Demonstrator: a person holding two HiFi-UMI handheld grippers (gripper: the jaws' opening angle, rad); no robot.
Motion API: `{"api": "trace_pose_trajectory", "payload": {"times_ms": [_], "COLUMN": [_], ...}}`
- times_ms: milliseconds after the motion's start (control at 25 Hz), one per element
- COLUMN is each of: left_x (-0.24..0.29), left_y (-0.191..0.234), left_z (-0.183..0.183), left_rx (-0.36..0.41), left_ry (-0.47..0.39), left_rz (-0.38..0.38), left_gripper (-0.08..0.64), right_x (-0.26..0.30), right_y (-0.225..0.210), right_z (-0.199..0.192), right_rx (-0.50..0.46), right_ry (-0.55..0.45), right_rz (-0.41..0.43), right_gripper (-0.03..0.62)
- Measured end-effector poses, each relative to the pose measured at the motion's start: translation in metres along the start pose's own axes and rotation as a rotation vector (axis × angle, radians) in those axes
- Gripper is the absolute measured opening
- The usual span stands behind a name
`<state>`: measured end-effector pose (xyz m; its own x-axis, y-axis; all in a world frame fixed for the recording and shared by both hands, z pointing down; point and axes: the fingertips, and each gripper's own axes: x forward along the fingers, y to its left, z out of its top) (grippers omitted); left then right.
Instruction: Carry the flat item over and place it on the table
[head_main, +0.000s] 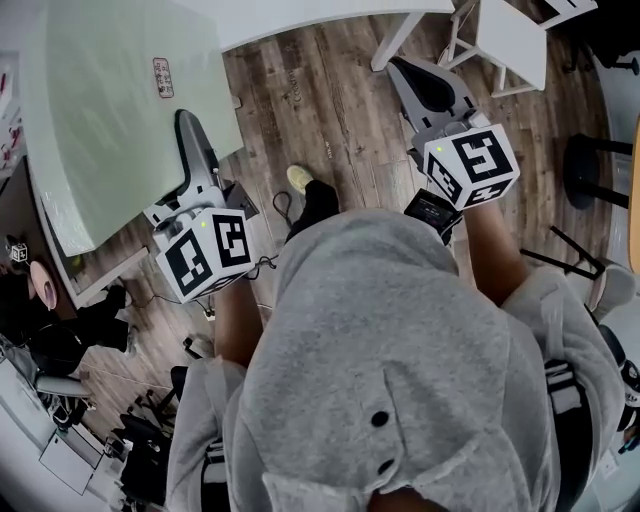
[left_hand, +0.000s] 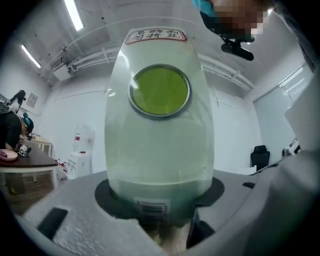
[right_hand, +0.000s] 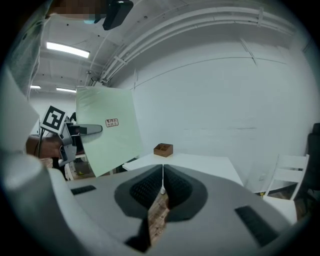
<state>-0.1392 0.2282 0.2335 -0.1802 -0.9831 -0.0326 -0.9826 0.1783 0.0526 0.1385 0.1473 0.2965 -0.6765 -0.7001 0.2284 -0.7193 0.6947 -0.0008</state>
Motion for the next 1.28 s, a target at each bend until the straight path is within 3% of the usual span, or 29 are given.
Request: {"api": "trace_pose_trajectory", "payload": {"times_ms": [600,1280], "left_x": [0.065,0.091], "left_y": [0.062,0.117], "left_z": [-0.003,-0.008], "left_rx": [0.013,-0.03], "left_ry": [-0.003,-0.006], "left_rz": [-0.04,-0.079], "left_gripper": [0.273,0.272], "right_x": [0.095,0.16], "right_y": [0.027,0.07], "right_z": [0.023,0.043], "right_rx": [-0.017,-0.058], "right_ry": [0.011,0.003], "right_rz": [0.004,0.008], "right_gripper": [0.028,0.028]}}
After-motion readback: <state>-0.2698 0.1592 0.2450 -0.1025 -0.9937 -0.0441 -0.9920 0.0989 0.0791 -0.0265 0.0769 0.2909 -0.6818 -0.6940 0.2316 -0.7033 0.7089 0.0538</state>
